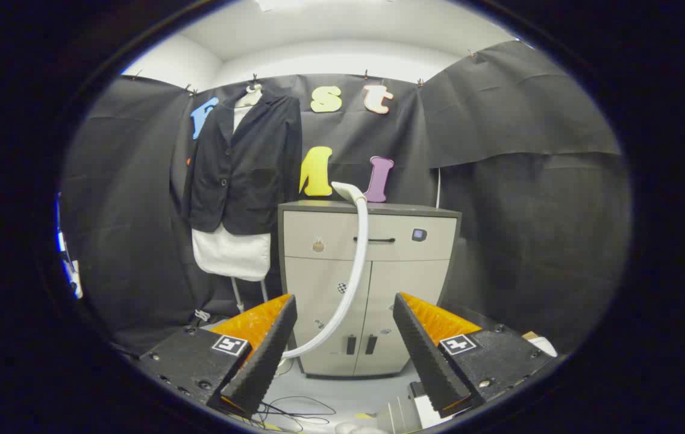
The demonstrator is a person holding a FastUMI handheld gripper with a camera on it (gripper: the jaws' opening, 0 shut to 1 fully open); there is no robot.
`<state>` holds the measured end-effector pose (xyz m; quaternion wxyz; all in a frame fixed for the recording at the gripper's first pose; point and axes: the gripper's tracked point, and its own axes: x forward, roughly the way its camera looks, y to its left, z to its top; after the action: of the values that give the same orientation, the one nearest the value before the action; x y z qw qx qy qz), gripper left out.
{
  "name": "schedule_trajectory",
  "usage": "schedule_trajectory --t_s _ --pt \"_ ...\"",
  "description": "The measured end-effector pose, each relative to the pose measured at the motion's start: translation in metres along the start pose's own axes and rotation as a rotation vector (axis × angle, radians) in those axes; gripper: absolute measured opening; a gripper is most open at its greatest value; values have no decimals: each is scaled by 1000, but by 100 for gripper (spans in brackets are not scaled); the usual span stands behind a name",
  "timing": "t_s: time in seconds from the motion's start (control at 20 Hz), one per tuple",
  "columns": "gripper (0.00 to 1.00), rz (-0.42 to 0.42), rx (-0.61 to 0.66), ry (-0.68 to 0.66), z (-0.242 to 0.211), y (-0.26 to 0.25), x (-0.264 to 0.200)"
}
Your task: Iron the clothes twice with a garment steamer, once on the left side and once on the right side.
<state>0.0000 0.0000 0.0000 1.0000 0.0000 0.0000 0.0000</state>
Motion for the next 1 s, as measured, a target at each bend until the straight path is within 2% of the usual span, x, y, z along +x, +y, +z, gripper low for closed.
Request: schedule_trajectory --t_s 1.0 --pt "100 -15 14 0 4 0 5"
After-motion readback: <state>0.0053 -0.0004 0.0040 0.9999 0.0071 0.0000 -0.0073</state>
